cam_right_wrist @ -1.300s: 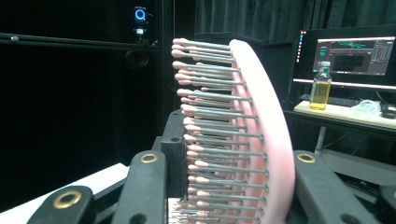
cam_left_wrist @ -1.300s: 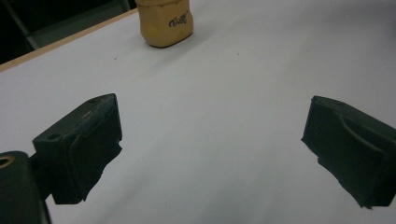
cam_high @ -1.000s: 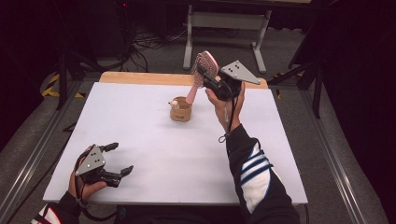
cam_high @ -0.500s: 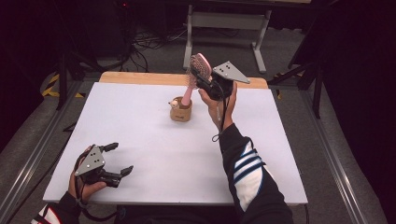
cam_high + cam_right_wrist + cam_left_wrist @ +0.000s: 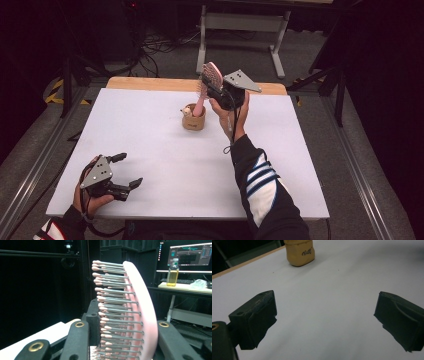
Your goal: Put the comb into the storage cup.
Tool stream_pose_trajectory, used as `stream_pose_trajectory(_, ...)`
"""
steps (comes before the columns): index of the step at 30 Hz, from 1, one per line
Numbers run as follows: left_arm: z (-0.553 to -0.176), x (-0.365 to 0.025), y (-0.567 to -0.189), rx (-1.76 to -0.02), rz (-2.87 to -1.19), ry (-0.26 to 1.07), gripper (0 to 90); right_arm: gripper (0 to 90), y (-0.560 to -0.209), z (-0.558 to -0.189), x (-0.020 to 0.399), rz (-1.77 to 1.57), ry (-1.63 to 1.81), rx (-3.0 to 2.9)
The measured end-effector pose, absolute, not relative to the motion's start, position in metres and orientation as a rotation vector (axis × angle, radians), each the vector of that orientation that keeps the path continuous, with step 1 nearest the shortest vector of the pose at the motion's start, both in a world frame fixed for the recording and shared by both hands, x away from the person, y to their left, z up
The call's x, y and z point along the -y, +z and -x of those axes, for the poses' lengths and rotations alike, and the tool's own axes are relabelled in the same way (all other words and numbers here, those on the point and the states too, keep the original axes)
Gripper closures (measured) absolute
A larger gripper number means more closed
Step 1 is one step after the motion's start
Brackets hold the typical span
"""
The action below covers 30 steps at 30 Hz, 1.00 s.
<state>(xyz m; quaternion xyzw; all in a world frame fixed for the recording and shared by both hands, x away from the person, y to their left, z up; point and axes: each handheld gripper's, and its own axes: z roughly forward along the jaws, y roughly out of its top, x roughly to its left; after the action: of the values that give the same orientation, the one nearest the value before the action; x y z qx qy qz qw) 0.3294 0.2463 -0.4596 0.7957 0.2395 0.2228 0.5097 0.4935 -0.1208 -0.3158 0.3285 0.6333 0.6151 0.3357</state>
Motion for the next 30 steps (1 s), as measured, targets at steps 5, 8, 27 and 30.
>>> stream_pose_trajectory(5,-0.330,-0.246,-0.460,-0.579,-1.919,0.536,5.1,64.0,-0.320,-0.496,0.120,-0.891,1.607,-1.646)
stream_pose_trajectory(8,-0.330,-0.246,-0.460,-0.579,-1.919,0.534,5.1,64.0,-0.323,-0.498,0.120,-0.893,1.602,-1.655)
stream_pose_trajectory(27,-0.331,-0.246,-0.461,-0.578,-1.917,0.527,5.3,64.0,-0.340,-0.502,0.114,-0.919,1.591,-1.694)
stream_pose_trajectory(30,-0.331,-0.246,-0.461,-0.575,-1.920,0.526,5.3,64.0,-0.344,-0.503,0.114,-0.927,1.588,-1.700)
